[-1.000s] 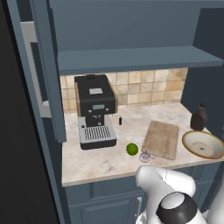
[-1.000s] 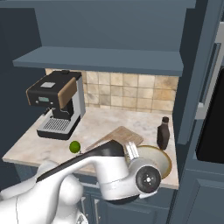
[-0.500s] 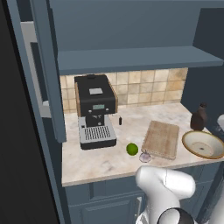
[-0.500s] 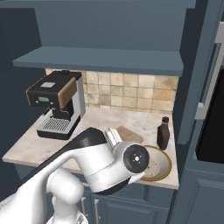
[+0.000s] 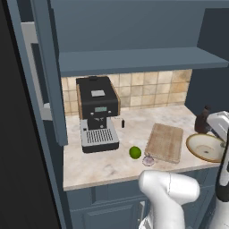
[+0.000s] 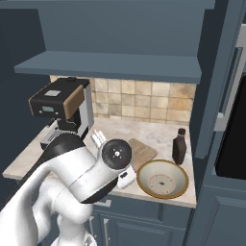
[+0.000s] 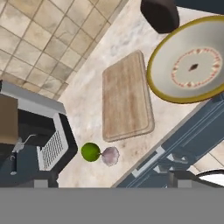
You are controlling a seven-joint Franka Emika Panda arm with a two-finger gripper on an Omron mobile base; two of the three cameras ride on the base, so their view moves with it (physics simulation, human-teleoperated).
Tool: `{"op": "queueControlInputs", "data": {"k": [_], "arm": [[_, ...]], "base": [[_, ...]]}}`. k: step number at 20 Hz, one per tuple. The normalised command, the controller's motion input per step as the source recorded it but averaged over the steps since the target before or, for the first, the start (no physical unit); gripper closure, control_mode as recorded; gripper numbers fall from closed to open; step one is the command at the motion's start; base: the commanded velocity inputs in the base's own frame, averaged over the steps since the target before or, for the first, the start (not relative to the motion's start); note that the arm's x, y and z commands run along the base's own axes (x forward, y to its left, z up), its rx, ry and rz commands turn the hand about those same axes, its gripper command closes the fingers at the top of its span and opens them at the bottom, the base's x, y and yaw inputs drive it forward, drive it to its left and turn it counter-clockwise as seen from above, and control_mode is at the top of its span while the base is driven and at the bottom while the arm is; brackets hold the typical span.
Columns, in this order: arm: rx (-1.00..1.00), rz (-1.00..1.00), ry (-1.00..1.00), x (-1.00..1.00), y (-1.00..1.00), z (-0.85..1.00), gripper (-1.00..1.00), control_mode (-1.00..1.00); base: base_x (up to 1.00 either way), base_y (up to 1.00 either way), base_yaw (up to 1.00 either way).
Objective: Open the cabinet. Place the bowl and condiment on the counter. Then place the lime and garlic on the cutting board.
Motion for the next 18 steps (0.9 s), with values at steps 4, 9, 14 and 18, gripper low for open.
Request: {"op": "queueControlInputs", "data": {"k": [4, 9, 14, 18], "arm": [[-0.19, 0.01, 0.0, -0.07, 0.68, 0.02, -1.0, -1.0], [-0.26, 0.03, 0.03, -0.13, 0.67, -0.02, -1.0, -1.0], [-0.14, 0.12, 0.0, -0.27, 0.4, -0.07, -1.0, -1.0], [-0.07, 0.19, -0.05, -0.18, 0.4, 0.0, -1.0, -1.0]], "base": [[0.0, 0.0, 0.0], [0.0, 0.0, 0.0], [0.0, 0.0, 0.0], [0.0, 0.0, 0.0]]}}
